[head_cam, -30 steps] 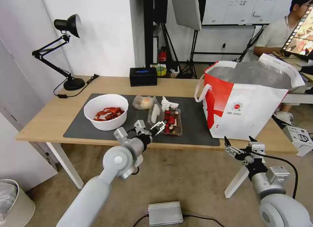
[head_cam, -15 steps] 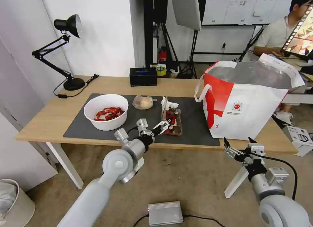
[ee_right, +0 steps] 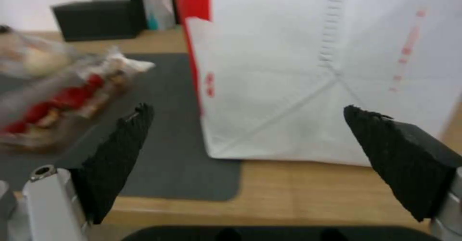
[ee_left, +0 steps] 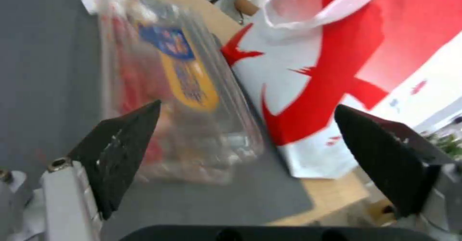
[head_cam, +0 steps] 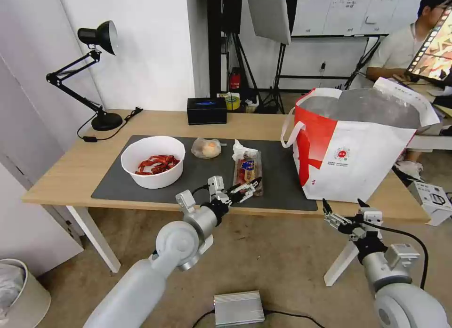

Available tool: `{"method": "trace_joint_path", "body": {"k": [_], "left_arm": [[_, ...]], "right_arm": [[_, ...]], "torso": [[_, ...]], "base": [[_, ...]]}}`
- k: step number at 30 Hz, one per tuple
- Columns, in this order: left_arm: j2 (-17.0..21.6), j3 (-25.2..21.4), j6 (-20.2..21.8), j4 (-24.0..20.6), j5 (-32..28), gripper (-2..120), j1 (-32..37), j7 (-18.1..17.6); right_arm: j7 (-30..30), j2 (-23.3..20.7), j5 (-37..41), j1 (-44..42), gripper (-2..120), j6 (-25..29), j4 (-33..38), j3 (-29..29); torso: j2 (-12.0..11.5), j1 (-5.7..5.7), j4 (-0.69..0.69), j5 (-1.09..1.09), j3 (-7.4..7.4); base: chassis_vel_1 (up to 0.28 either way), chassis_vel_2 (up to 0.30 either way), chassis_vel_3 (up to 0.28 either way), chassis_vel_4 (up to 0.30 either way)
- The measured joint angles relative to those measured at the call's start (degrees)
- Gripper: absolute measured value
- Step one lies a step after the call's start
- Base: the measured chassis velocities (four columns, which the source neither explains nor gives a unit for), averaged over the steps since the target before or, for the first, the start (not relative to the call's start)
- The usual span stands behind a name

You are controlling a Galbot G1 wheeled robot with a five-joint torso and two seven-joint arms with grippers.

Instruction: Pick up the trash from the table and place it into the takeout bag.

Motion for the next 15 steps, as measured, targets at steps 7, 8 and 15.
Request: {"method": "trace_joint_path", "body": {"k": [7,8,15], "left_arm": [[2.09,1.55,-2.13,2.29,6.93,71,-2.27,2.41],[2.52,2.03,-2.78,2.9,9.11,63,-2.62,3.24],[3.2,4.13,-5.13,6.45,20.1,36,-4.88,6.05]], "right_arm": [[-0.1,-0.73,7.26,1.88,100,-2.61,1.26,-1.31],[-0.1,-0.93,9.05,2.26,100,-3.05,1.45,-1.59],[0.61,-1.21,16.02,7.75,100,-4.76,0.91,-3.53]], "torso": [[0.0,0.0,0.0,0.0,0.0],[0.0,0.0,0.0,0.0,0.0],[0.0,0.01,0.01,0.01,0.01]], "base": [[0.0,0.0,0.0,0.0],[0.0,0.0,0.0,0.0],[0.0,0.0,0.0,0.0]]}}
